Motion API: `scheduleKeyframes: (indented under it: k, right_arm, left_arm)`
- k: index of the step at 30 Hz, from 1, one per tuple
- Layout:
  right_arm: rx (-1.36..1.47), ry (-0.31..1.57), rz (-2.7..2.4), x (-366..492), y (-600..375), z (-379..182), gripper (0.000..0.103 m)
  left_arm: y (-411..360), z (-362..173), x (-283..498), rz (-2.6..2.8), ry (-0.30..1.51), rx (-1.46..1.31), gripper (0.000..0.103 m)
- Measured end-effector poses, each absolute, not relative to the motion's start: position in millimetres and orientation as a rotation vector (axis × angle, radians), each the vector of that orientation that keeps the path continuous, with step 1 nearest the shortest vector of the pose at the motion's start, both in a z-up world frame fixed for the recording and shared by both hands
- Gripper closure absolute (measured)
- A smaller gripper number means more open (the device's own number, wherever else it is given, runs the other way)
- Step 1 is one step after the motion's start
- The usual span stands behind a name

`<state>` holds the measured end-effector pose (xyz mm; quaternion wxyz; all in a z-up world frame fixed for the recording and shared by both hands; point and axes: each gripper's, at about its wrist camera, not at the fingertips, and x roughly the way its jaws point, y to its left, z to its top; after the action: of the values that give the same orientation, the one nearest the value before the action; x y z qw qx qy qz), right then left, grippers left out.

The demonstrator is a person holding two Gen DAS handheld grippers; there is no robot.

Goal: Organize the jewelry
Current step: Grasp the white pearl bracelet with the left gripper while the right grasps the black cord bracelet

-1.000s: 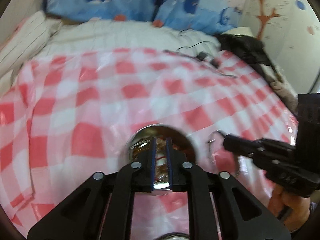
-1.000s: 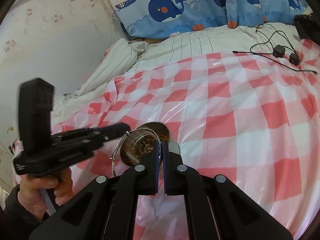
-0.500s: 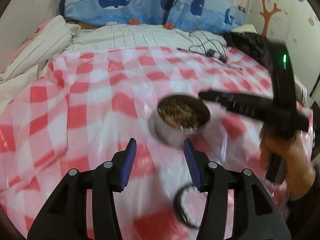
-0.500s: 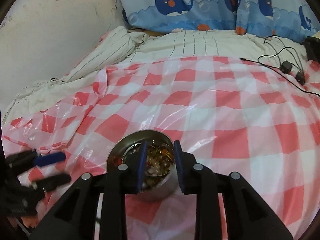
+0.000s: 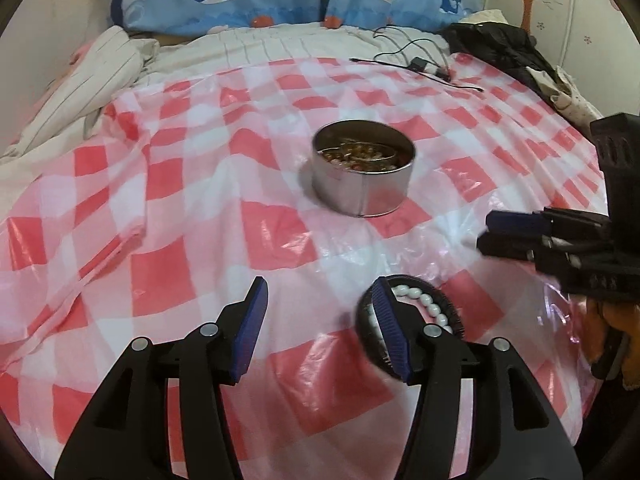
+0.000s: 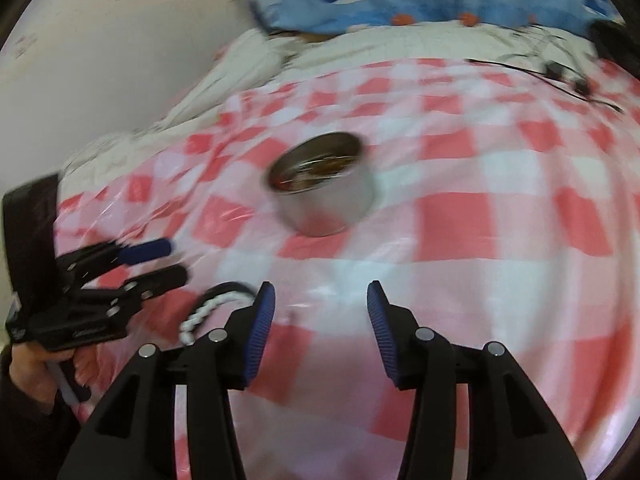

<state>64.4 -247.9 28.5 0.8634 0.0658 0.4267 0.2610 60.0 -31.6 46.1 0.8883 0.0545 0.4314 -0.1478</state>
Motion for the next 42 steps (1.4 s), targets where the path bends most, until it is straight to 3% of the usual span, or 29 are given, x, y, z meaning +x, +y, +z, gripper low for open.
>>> scheduleKeyframes:
  k: [9,19,25,33,38,42]
  right_arm:
    - [-0.131,0.916,0.499,55.2,-205.7,11.9,0.054]
    - [-0.175,0.939,0.409,62.7,-211.9,4.2,0.047]
    - [-0.363,0.922,0.331,60.9,-192.9,-5.2,0.044]
    - [-0.071,0.959,0.298,83.1,-247.5,1.3,0.044]
    - [-0.261,0.935,0.426,67.6,-203.6,0.0,0.044]
    - [-0.129,0.961,0.373,79.0,-226.6,-0.5,0.044]
  left_arm:
    - [-43.9,41.2,58.1,-0.335,0.910,0.179,0.051]
    - [-41.1,42.7,58.7,-0.318,0.902,0.170,0.050]
    - [-44.3,42.3,57.7,-0.347,0.903,0.163,0.048]
    - [-43.2,41.7,58.5,-0.333,0.907,0.164,0.048]
    - [-51.3,40.2,56.1,-0.368,0.904,0.177,0.048]
    - [-70.1,38.9,47.4,-0.431,0.891,0.222,0.048]
